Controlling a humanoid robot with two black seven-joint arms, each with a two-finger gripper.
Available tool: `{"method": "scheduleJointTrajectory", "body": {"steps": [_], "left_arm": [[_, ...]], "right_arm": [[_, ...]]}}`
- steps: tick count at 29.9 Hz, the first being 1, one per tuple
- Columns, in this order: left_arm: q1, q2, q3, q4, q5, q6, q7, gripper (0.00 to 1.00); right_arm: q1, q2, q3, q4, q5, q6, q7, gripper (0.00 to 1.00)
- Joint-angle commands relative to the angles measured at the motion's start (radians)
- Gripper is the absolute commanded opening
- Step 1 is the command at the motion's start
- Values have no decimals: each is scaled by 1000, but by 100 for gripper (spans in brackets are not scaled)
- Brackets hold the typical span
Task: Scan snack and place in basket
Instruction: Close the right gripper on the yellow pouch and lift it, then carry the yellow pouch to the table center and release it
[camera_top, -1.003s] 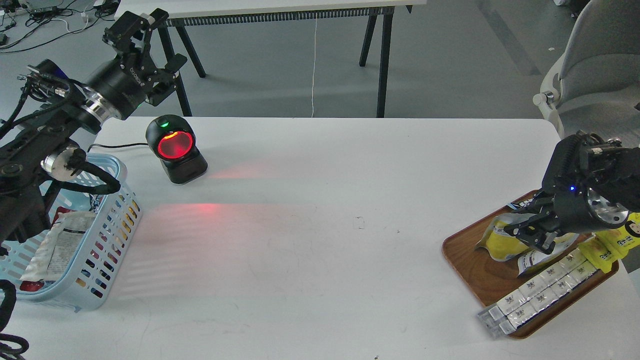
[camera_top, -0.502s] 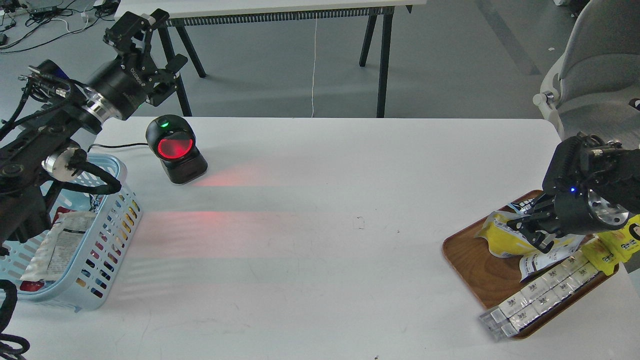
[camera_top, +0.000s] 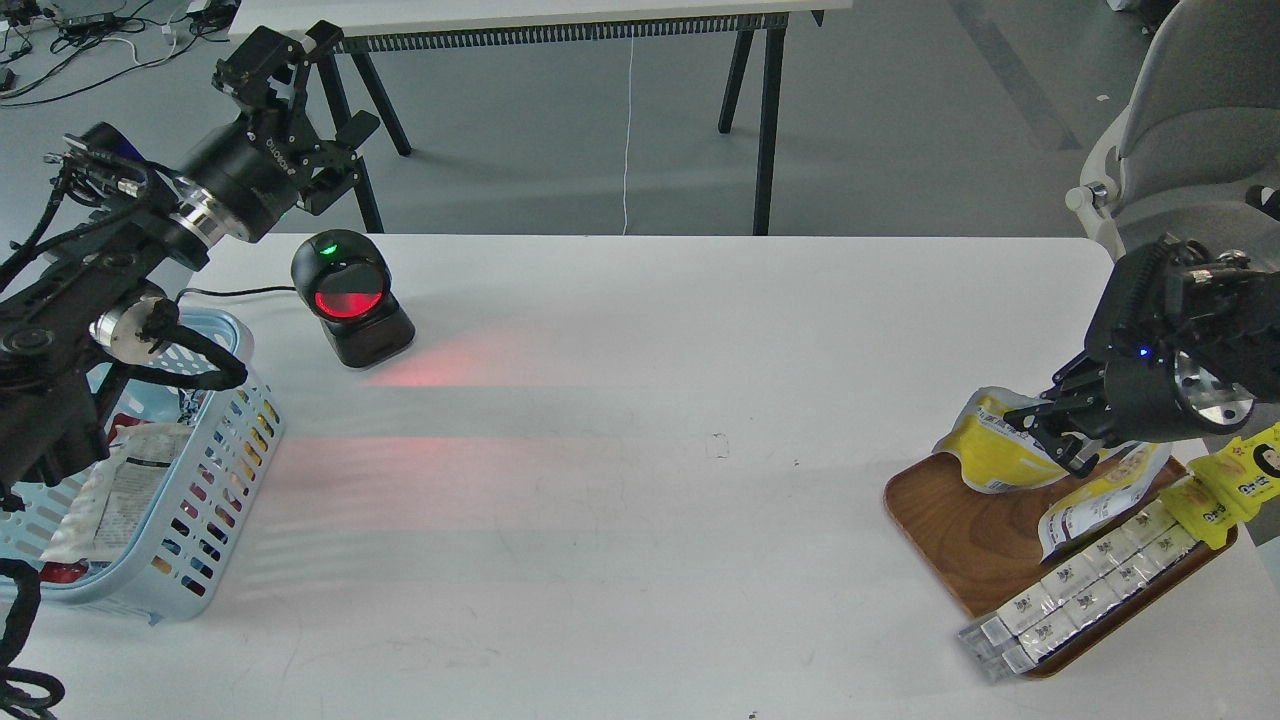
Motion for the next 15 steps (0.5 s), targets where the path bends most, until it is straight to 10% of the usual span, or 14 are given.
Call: {"method": "scheduleJointTrajectory", "body": {"steps": [1, 15], "left_arm": [[0, -10, 0, 0, 0, 0, 0, 100], [-3, -29, 0, -1, 0, 0, 0, 100]], "right_arm": [[0, 13, 22, -11, 0, 0, 0, 0], [0, 234, 129, -62, 0, 0, 0, 0]]}}
